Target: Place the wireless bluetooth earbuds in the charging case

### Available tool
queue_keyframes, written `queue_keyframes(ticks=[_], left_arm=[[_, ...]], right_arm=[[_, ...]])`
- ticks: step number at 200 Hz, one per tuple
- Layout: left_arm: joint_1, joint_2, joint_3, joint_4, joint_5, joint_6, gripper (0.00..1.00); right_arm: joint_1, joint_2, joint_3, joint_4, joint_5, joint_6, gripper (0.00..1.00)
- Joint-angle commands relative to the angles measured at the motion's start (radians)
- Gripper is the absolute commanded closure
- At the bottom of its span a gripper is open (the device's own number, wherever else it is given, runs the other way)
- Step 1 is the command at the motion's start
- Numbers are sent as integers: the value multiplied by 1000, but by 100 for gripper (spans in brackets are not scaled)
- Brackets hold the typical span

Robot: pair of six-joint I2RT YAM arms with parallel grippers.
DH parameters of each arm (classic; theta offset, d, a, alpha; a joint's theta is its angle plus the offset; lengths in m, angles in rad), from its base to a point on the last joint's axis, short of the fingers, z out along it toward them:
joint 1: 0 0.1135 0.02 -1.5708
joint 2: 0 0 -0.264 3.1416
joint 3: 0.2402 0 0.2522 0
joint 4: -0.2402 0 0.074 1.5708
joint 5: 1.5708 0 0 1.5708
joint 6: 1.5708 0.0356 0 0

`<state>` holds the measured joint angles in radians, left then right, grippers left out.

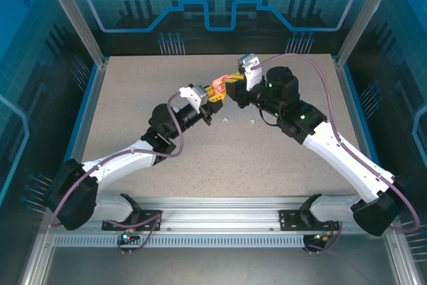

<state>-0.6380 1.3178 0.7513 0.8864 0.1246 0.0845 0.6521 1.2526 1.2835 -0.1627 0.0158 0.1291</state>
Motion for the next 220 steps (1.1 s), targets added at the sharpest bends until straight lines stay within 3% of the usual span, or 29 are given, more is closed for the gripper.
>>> queue_keyframes(ticks=[1,120,220], left_arm=[[-8,1,33,20,-11,11,100],[-9,0,32,21,-18,11,100],[-9,7,31,22,-26,2,100]], right_arm=[[5,7,4,32,33,-19,77],[8,7,-11,-27,-66,-45,77],[24,-11,-17,-58,-49,-86,71]])
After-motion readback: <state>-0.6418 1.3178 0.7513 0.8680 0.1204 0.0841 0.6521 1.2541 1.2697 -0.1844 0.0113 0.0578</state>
